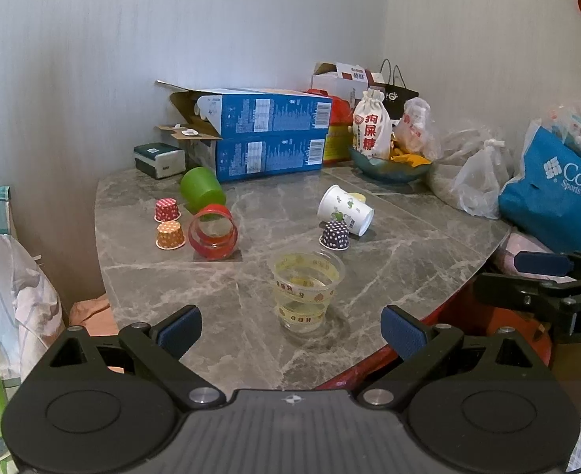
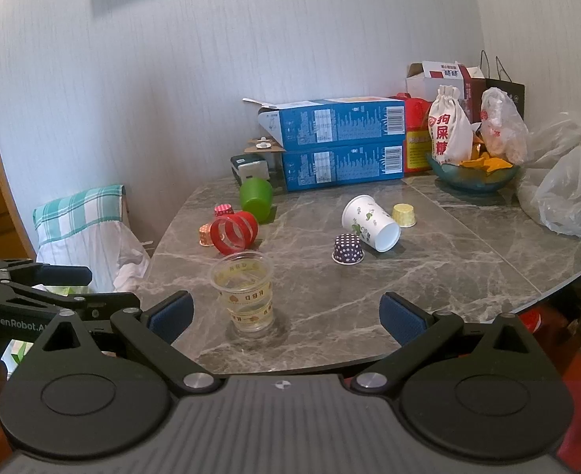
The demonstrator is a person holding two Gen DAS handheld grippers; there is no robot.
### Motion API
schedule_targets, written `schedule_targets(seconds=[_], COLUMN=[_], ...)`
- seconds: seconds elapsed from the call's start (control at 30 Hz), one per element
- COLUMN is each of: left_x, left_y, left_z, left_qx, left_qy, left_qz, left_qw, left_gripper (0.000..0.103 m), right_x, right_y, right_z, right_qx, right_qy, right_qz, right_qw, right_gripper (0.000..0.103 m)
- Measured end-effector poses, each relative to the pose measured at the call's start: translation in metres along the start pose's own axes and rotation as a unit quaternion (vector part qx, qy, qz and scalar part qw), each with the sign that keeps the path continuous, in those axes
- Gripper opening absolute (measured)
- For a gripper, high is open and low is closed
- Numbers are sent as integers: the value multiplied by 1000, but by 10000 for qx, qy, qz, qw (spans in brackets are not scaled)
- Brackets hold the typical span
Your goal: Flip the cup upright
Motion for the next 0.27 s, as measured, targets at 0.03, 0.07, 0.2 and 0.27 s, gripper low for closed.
schedule_targets(seconds=[0.03, 0.07, 0.2, 0.27], left_x=[0, 0, 2, 2], left_y=[-1, -1, -5, -8], left_z=[0, 1, 4, 8], left_qx=[-3, 3, 20, 18], left_qy=[-2, 5, 68, 77], left_qz=[-7, -16, -14, -32], left_qw=[10000, 10000, 10000, 10000], left_gripper=[99, 99, 99, 99], right_x=[0, 0, 1, 2], right_y=[0, -1, -6, -9], right_z=[0, 1, 2, 3], right_qx=[-2, -1, 10, 14], right_qy=[2, 6, 0, 8], right_qz=[1, 4, 44, 65], right_qw=[10000, 10000, 10000, 10000], right_gripper=[101, 101, 101, 101])
Point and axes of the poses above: each gripper's, at about its wrist camera, not at the fingertips, and y roughly against the way its jaws point, z to its left, x to its underside, the point moved 5 cm from there along -y, roughly the way its jaws point, and after that the axes turned 13 degrees about -z, right-handed, at the moved point
